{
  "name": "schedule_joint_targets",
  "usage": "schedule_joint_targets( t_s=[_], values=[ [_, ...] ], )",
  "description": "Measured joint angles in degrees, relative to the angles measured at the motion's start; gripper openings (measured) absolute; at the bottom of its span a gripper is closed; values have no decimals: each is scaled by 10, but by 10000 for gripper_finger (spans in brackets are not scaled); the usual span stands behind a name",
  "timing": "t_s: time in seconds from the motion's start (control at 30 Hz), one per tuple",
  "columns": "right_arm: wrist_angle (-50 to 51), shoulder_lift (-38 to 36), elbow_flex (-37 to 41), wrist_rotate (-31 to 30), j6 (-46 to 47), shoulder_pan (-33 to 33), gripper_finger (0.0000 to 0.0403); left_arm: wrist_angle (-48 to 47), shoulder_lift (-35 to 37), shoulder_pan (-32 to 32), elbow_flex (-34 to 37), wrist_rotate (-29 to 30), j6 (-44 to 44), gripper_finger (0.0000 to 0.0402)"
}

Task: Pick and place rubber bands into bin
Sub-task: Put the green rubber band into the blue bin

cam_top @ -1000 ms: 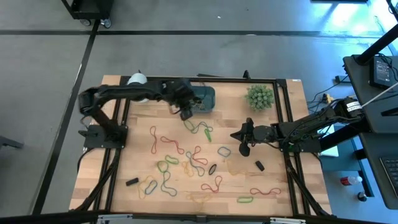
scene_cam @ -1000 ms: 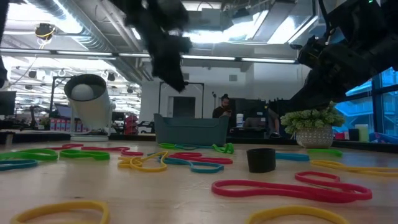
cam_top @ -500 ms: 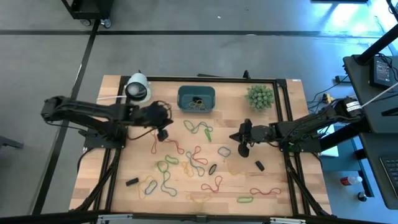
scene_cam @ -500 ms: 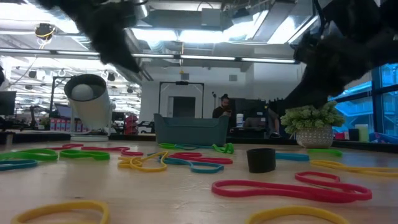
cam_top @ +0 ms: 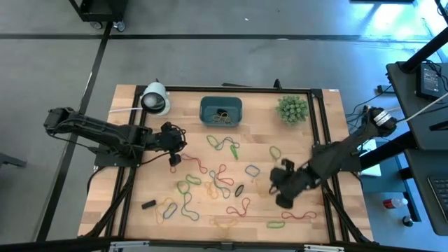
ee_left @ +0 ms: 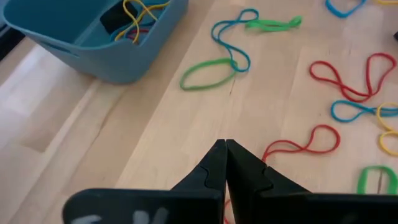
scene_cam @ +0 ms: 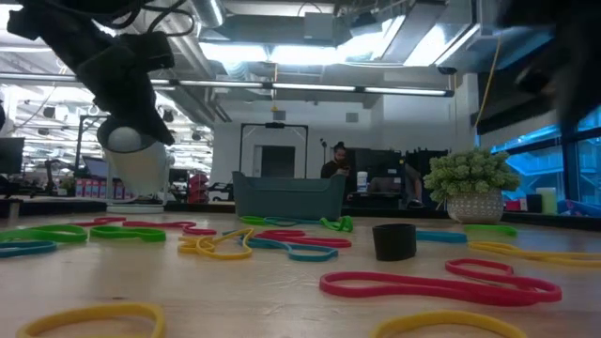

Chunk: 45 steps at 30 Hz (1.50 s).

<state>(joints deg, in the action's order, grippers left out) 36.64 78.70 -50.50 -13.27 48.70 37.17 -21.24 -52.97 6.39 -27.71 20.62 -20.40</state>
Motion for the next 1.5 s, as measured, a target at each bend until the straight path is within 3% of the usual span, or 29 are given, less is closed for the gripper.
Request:
schedule_joint_targets(
  t_s=[0.3, 0.67, 0.87, 1.07, 1.23, 1.37, 1.5],
  values=[
    [28, 151, -127, 50, 43, 103, 1, 5, 0, 0, 2, 0, 2, 5],
    [71, 312, -237, 107, 99, 116, 53, 5, 0, 0, 2, -2, 2, 4],
    [62, 335, -244, 110, 98, 116, 82, 5, 0, 0, 2, -8, 2, 2],
    [59, 347, -242, 110, 97, 120, 79, 5, 0, 0, 2, -10, 2, 4],
    [58, 360, -238, 106, 93, 126, 57, 5, 0, 0, 2, -10, 2, 3],
    [61, 362, -238, 104, 83, 126, 10, 5, 0, 0, 2, -11, 1, 2],
    [72, 352, -237, 106, 80, 126, 5, 5, 0, 0, 2, -11, 1, 5]
  ],
)
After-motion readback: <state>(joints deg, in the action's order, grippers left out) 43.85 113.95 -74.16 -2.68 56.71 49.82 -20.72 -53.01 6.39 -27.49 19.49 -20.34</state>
